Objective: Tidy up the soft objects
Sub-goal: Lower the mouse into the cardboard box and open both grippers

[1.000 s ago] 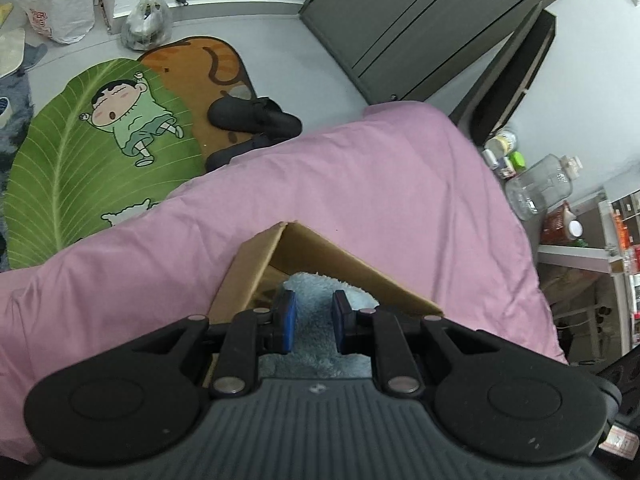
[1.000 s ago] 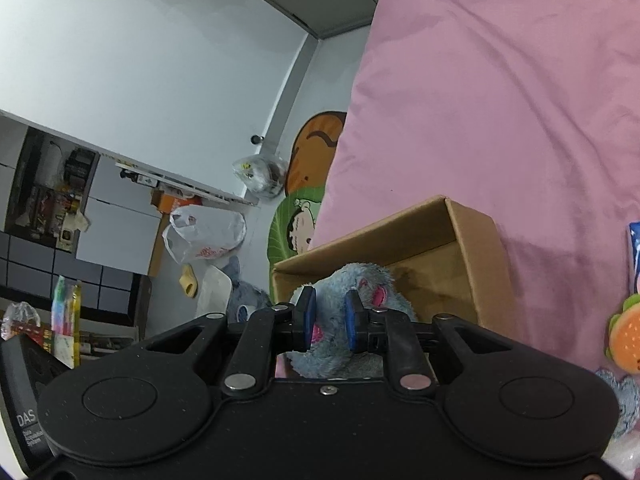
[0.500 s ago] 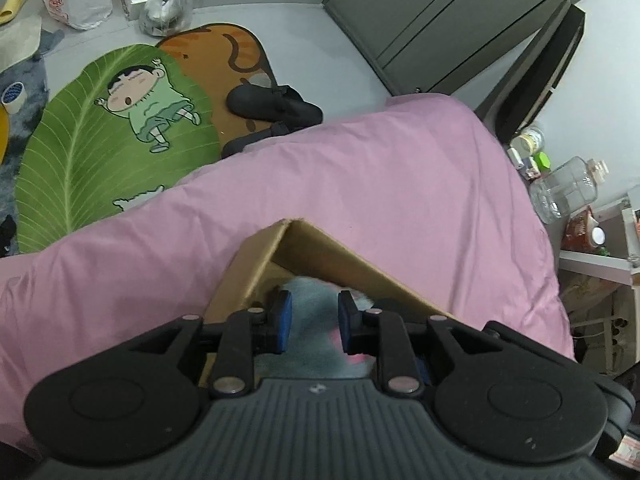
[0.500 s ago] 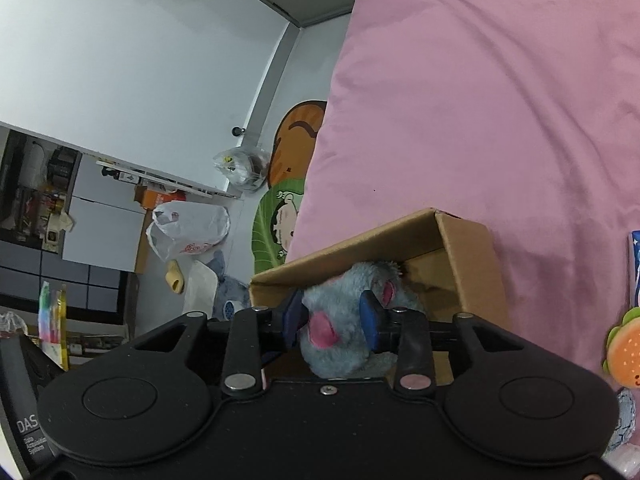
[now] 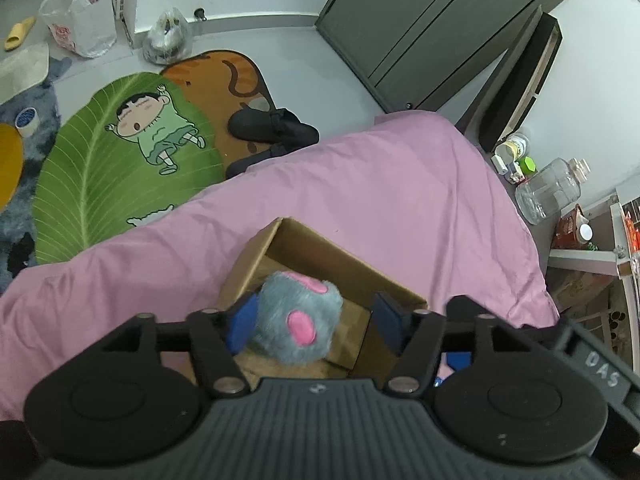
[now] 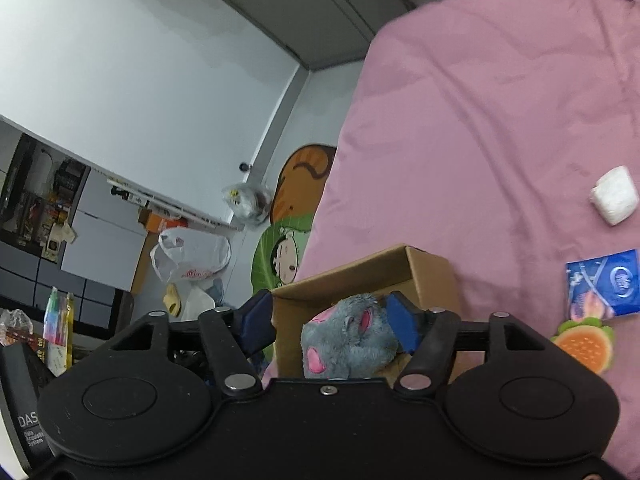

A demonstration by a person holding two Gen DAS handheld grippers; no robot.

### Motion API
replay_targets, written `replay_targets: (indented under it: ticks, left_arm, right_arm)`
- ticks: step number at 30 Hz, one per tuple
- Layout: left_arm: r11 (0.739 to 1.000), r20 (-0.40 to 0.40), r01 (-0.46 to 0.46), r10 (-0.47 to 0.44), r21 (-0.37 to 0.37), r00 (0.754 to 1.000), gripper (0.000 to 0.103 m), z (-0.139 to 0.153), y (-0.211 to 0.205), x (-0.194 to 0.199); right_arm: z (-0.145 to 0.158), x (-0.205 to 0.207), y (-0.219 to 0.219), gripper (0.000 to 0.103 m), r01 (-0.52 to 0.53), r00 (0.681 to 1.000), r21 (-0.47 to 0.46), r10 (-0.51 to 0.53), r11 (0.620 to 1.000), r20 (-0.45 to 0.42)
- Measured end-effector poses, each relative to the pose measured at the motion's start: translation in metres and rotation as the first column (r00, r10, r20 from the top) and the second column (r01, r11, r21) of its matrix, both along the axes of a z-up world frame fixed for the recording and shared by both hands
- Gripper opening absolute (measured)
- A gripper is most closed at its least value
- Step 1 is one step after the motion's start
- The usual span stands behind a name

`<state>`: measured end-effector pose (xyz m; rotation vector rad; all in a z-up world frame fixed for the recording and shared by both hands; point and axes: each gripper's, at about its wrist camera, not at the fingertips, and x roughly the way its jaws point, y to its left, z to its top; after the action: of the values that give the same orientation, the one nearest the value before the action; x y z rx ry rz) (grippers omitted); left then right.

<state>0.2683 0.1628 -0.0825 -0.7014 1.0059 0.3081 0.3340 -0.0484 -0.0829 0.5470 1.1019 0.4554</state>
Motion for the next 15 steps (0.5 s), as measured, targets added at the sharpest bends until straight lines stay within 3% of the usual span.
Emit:
replay_targets:
  ticks: [2,4,6,10,15]
  left_arm:
    - [1.000,0.009,0.010,-0.010,0.026,1.000,0.071,0.009,-0.003,-0.006]
    - [0.998,0.030,0.021,-0.022,0.064,0.999,0.073,0.020,-0.006,-0.012]
    - [0.994,0.052,0.024,-0.030,0.108,0.998,0.075,0.032,-0.010,-0.019]
    - [0.986,0.110,0.015,-0.034,0.169,0.993,0.075,0.049,-0.019,-0.035]
    - [0.975,0.161,0.027,-0.063,0.218,0.985,0.078,0.064,-0.031,-0.053]
  right_arm:
    - [0.010,-0.008,-0.002,0.072,0.009,0.999,-0.033,-0.008,0.999,0.047]
    - [0.021,-0.017,-0.007,0.087,0.027,0.994,-0.044,-0.022,0.999,0.104]
    - [0.032,-0.028,-0.014,0.094,0.053,0.987,-0.047,-0.045,0.998,0.152]
    - [0.051,-0.045,-0.026,0.102,0.074,0.967,-0.083,-0.051,0.994,0.249]
    - [0.068,-0.061,-0.044,0.103,0.090,0.941,-0.114,-0.048,0.989,0.334]
